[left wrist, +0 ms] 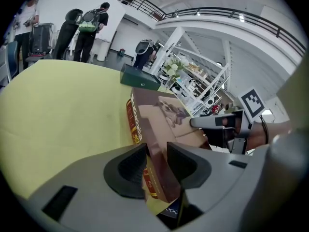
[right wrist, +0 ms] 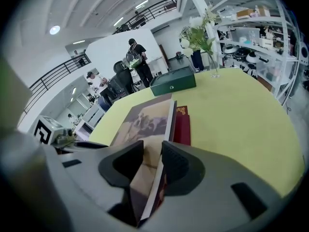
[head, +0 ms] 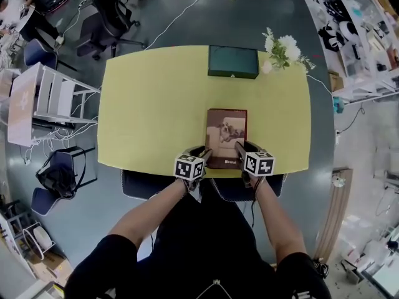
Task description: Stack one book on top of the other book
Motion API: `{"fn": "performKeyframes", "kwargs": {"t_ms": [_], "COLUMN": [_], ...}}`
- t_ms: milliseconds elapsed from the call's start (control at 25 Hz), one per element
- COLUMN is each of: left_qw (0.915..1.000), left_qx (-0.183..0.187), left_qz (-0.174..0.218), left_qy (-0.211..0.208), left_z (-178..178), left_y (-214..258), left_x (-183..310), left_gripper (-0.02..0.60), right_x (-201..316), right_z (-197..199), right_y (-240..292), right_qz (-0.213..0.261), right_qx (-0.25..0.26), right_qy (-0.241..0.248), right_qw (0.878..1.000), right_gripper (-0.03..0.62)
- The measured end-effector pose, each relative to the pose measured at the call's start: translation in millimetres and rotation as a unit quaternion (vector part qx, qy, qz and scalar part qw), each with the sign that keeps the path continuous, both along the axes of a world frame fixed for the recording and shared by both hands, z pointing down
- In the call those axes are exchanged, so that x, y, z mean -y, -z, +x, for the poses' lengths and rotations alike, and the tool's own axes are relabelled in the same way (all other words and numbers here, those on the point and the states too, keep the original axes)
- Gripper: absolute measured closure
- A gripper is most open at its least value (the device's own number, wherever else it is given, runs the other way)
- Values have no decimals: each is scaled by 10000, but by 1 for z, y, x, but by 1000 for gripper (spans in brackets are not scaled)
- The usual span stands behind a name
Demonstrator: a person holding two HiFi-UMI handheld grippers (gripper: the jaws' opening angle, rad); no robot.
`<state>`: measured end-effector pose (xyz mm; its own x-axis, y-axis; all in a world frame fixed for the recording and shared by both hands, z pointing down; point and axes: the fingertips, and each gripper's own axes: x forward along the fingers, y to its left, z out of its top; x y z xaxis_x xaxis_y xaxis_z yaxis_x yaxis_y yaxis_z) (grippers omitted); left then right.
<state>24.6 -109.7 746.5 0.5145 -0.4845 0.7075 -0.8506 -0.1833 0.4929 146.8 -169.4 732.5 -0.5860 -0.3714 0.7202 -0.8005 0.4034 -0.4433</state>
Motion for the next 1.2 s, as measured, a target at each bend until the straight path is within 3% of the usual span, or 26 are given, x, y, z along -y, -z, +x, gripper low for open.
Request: {"fn": "performKeyframes", "kwargs": {"t_ms": [360,680,1200], "left_qw": [9997,9993,9994], "left_qx": [134,217,265], "left_qz": [-189,-149,-132], "left_qy": [-96,-248,-162], "left_z": [14,23,25], "left_y": [-23,-25,-24], "left_x": [3,7,6], "left_gripper": [442,451,452], "right_x": [7,10,11], "right_z": [13,23,25], "right_y": [-26,-40,-41], "right_qz": [-153,-321,-394], "right_qx": [-29,59,260], "right_qy": [74,32,195], "right_qw": [9999,9995,9987], "right_gripper": [465,465,465]}}
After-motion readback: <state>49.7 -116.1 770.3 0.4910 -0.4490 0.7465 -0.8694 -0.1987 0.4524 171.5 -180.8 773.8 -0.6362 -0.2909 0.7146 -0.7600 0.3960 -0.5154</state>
